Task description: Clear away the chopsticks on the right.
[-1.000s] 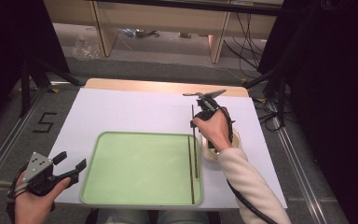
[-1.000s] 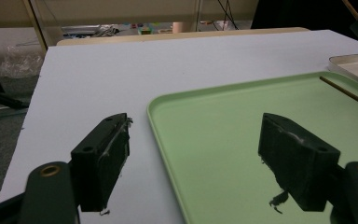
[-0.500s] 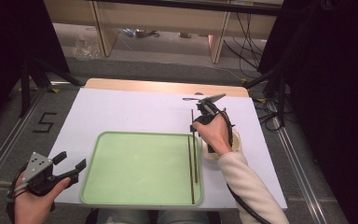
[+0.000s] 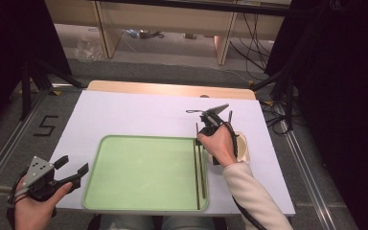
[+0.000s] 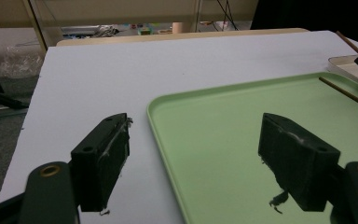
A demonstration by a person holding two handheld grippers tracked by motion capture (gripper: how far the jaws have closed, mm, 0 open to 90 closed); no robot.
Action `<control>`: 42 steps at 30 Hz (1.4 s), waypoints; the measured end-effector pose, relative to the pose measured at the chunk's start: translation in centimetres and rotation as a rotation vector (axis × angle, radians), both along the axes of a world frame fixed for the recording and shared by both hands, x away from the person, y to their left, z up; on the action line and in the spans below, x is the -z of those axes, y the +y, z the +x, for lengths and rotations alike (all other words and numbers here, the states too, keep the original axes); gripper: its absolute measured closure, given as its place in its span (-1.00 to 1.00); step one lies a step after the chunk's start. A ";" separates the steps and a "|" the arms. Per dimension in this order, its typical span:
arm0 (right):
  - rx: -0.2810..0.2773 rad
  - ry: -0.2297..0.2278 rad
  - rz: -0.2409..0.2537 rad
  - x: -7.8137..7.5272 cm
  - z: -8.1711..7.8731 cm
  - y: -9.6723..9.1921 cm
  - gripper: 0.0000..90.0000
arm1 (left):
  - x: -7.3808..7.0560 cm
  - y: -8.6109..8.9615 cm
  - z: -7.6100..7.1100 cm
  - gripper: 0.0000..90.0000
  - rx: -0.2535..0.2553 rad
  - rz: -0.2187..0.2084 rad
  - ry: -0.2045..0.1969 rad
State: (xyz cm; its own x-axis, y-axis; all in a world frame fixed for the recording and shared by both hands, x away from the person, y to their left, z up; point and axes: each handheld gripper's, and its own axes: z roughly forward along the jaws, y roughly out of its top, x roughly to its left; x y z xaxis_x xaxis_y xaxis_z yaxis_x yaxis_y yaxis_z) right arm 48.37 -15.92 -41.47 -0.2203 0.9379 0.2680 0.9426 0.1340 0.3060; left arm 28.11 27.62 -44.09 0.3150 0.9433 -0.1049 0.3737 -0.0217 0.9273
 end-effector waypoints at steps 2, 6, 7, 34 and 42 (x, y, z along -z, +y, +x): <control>-0.010 0.021 0.002 0.5 -0.1 0.1 0.93 | 0.0 0.0 0.0 -0.46 0.000 0.000 0.001; -0.014 0.056 -0.015 1.4 -0.3 0.1 0.93 | 0.0 0.0 0.0 -0.46 0.002 0.000 0.001; -0.007 0.060 -0.036 1.5 -0.4 0.3 0.93 | 0.0 0.0 0.0 -0.46 0.001 0.000 -0.001; -0.015 0.145 -0.139 2.9 -1.0 1.4 0.77 | 0.0 0.0 0.0 -0.46 0.002 -0.001 0.004; -0.100 0.036 -0.122 2.1 -0.9 0.7 0.65 | 0.0 0.0 0.0 -0.46 0.003 -0.001 0.004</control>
